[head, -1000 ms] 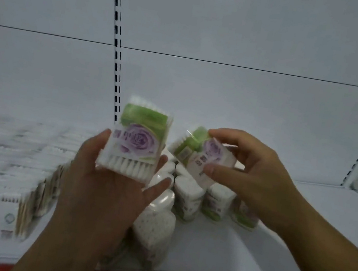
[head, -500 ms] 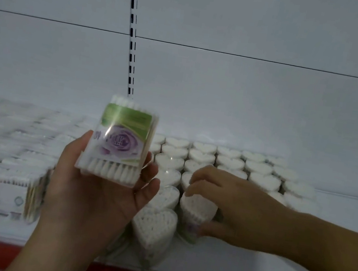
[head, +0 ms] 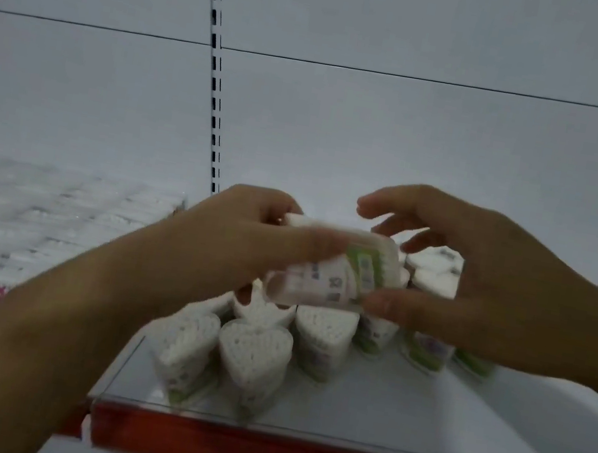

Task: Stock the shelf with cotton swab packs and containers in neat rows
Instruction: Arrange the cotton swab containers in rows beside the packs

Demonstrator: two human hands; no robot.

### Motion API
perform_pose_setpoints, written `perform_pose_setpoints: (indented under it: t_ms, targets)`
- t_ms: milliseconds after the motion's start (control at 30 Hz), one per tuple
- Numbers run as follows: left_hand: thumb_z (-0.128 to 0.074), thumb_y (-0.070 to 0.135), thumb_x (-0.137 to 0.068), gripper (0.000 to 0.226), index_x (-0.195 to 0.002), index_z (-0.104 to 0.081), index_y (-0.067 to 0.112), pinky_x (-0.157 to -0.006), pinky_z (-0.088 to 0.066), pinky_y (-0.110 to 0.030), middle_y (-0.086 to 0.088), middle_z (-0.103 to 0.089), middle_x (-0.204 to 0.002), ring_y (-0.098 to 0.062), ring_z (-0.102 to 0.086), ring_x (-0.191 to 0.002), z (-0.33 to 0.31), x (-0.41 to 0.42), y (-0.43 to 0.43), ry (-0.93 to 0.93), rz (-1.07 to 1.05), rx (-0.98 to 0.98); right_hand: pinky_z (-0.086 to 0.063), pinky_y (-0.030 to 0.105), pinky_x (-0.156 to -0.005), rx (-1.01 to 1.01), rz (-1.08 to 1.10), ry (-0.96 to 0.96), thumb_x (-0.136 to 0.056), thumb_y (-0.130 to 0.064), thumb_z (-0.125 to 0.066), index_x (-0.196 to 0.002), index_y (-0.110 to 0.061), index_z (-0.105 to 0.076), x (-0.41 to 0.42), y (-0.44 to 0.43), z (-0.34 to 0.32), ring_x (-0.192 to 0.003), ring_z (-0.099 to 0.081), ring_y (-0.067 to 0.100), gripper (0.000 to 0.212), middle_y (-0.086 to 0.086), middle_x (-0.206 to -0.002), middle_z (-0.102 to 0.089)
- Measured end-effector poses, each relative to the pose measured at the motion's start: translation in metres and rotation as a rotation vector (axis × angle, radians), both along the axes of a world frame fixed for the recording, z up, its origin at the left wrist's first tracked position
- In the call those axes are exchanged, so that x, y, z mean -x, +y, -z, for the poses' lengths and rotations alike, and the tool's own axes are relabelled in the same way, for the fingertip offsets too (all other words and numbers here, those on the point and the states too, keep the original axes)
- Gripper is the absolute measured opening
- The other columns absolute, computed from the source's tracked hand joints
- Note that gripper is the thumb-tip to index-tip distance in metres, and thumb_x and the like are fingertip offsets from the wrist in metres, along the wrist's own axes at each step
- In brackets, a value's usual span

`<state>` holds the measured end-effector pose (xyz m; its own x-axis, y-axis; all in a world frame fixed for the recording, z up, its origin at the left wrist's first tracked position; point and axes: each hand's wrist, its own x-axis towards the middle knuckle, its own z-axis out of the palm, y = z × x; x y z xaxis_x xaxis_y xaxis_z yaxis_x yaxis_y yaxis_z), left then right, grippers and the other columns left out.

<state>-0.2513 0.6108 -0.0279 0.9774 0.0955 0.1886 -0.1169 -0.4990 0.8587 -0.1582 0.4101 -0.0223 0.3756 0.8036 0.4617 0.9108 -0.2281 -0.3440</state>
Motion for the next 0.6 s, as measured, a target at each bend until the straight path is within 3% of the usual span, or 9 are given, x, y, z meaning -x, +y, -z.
perform_pose_setpoints:
  t_ms: [67,100,167,233,300,367,467,533,600]
  targets:
    - [-0.068,0.044,-0.082,0.043,-0.063,-0.057,0.006,-0.041,-0.035,-0.007,0.007,-0.054,-0.039,-0.001,-0.057,-0.046,-0.01,-0.011,-0.021,0.038,0.057,-0.318,-0.051,0.019,-0.072,0.089,0.113,-0.08,-0.056,-0.075,-0.059,-0.114,-0.052,-0.039,0.01,0.001,0.015,-0.094,-0.057,-0.008,0.066,-0.028,-0.103,-0.059]
    - [-0.064,0.038,-0.087,0.043,-0.059,-0.053,0.007,-0.042,-0.035,-0.007,0.01,-0.048,-0.035,-0.002,-0.056,-0.048,-0.01,-0.016,-0.031,0.056,0.051,-0.461,-0.05,0.02,-0.067,0.114,0.17,-0.128,-0.052,-0.077,-0.057,-0.112,-0.05,-0.037,0.015,0.002,0.025,-0.086,-0.057,-0.009,0.068,-0.028,-0.093,-0.059]
    - [-0.057,0.058,-0.08,0.042,-0.061,-0.056,0.02,-0.044,-0.033,-0.01,0.011,-0.052,-0.049,-0.006,-0.054,-0.055,-0.005,-0.021,-0.04,-0.039,-0.087,-0.744,-0.042,0.012,-0.057,0.135,0.227,-0.148,-0.053,-0.078,-0.053,-0.104,-0.047,-0.037,0.022,0.001,0.044,-0.075,-0.056,-0.008,0.062,-0.028,-0.079,-0.056]
    - [-0.046,0.074,-0.065,0.053,-0.081,-0.064,0.028,-0.052,-0.038,-0.015,0.012,-0.058,-0.067,-0.001,-0.052,-0.058,0.003,-0.019,-0.037,-0.056,-0.06,-0.818,-0.038,0.012,-0.049,0.104,0.263,-0.068,-0.054,-0.078,-0.053,-0.094,-0.046,-0.039,0.026,-0.002,0.058,-0.079,-0.056,-0.007,0.054,-0.025,-0.084,-0.057]
    - [-0.048,0.079,-0.057,0.069,-0.112,-0.059,0.038,-0.062,-0.038,-0.012,0.022,-0.057,-0.085,0.008,-0.05,-0.07,0.008,-0.015,-0.033,0.004,0.013,-0.806,-0.039,0.015,-0.048,0.042,0.315,0.002,-0.05,-0.083,-0.056,-0.091,-0.049,-0.041,0.026,-0.003,0.07,-0.086,-0.052,-0.009,0.055,-0.031,-0.101,-0.049]
    - [-0.057,0.073,-0.064,0.072,-0.128,-0.051,0.04,-0.065,-0.032,-0.007,0.024,-0.055,-0.097,0.01,-0.045,-0.073,0.017,-0.013,-0.029,-0.059,0.048,-0.859,-0.044,0.014,-0.059,-0.007,0.327,0.081,-0.048,-0.086,-0.059,-0.09,-0.051,-0.043,0.027,-0.001,0.079,-0.088,-0.051,-0.008,0.057,-0.032,-0.102,-0.047]
    - [-0.057,0.067,-0.073,0.064,-0.129,-0.053,0.035,-0.076,-0.043,-0.019,0.015,-0.059,-0.116,-0.001,-0.05,-0.092,0.033,-0.012,-0.026,-0.103,0.093,-1.002,-0.048,0.015,-0.064,0.053,0.292,0.153,-0.049,-0.083,-0.062,-0.098,-0.047,-0.051,0.028,0.001,0.088,-0.088,-0.055,-0.005,0.061,-0.028,-0.097,-0.054]
    - [-0.05,0.07,-0.072,0.066,-0.125,-0.055,0.031,-0.084,-0.045,-0.028,0.012,-0.057,-0.115,-0.008,-0.049,-0.101,0.04,-0.012,-0.025,-0.094,0.132,-1.092,-0.05,0.017,-0.068,0.083,0.279,0.172,-0.056,-0.077,-0.063,-0.107,-0.043,-0.055,0.026,-0.001,0.09,-0.091,-0.056,-0.006,0.061,-0.025,-0.095,-0.059]
    - [-0.047,0.069,-0.073,0.064,-0.121,-0.056,0.029,-0.081,-0.042,-0.027,0.011,-0.051,-0.109,-0.008,-0.044,-0.099,0.046,-0.013,-0.023,-0.111,0.163,-1.122,-0.05,0.016,-0.072,0.083,0.28,0.221,-0.062,-0.073,-0.06,-0.11,-0.042,-0.056,0.024,-0.006,0.092,-0.093,-0.056,-0.007,0.057,-0.025,-0.095,-0.059]
